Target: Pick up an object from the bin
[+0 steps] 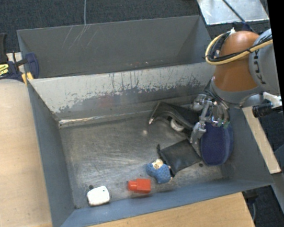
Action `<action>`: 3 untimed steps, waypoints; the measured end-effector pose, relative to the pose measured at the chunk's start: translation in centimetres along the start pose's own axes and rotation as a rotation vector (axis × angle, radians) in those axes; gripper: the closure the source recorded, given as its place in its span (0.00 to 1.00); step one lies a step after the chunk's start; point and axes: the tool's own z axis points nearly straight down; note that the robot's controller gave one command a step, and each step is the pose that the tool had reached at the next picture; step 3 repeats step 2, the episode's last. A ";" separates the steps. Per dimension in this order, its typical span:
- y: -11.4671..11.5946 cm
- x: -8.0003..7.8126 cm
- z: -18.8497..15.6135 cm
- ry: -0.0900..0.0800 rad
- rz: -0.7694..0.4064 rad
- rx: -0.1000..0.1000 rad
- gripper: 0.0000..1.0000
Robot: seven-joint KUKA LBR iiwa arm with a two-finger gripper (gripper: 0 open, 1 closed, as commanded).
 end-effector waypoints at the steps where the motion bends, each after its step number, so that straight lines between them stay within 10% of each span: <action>1: 0.0 -0.1 -0.1 -0.003 -0.002 0.001 1.00; 2: 2.0 1.7 -15.3 -0.010 0.008 -0.002 1.00; 3: 2.0 1.7 -15.3 -0.010 0.008 -0.002 1.00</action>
Offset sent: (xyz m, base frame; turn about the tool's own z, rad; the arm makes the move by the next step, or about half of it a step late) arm 0.0000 0.0000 0.0000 0.0000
